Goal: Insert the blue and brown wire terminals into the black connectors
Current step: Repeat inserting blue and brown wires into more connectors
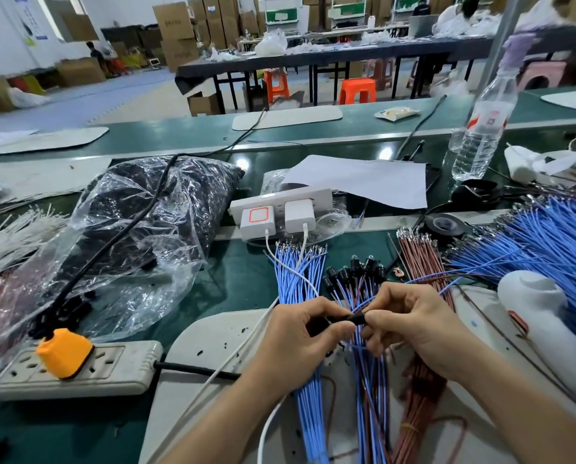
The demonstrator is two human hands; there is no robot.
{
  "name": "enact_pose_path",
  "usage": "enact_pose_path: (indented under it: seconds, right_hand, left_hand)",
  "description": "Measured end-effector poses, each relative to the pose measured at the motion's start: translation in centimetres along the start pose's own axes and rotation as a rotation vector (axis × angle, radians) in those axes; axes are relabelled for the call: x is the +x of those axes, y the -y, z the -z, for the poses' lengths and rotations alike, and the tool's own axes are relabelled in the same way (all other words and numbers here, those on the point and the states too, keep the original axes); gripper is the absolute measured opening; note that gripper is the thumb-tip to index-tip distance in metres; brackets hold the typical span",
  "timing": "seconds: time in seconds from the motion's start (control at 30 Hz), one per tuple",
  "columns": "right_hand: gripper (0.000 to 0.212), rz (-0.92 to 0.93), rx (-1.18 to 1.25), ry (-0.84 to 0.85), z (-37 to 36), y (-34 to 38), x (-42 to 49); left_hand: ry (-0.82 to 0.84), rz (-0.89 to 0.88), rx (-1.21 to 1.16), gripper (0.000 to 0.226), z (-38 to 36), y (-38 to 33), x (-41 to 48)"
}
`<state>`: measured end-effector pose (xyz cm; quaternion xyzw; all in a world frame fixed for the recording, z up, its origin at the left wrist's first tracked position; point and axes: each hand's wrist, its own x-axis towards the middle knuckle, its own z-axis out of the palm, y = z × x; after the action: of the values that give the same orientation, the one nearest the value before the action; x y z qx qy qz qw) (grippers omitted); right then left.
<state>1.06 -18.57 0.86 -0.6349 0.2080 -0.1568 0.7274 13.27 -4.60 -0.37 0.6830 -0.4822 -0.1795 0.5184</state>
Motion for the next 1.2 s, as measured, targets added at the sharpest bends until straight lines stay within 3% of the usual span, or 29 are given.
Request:
enact_pose_path:
  seconds: [0.13,0.27,0.5,0.6,0.93,1.07,1.2]
  right_hand:
    - [0.015,0.0,0.012,-0.001,0.3,0.0,0.0]
    - [0.005,-0.003,-0.103,0.072,0.8,0.2,-0.1]
    - [0.006,0.234,-0.743,0.146,1.5,0.9,-0.4]
    - [0.007,0.28,-0.873,0.179,1.5,0.8,-0.4]
    - [0.016,0.22,-0.624,0.253,2.0,0.8,-0.3]
    - [0.005,0.184,-0.582,0.287,2.4,0.7,-0.1]
    - [0.006,0.164,-0.537,0.311,2.5,0.8,-0.2]
  left_hand:
    - [-0.01,-0.008,0.004,0.006,-0.2,0.1,0.0]
    - [-0.014,-0.026,0.02,0.006,-0.1,0.1,-0.1]
    - [0.053,-0.063,0.075,0.012,0.1,-0.3,0.0]
    - [0.07,-0.076,0.077,0.015,0.3,-0.4,0.0]
    - [0.082,-0.027,0.008,0.01,0.1,-0.2,-0.1]
    - [0.083,-0.041,0.008,0.01,0.1,-0.2,-0.1]
    - [0.086,-0.056,0.017,0.01,0.1,-0.1,-0.1]
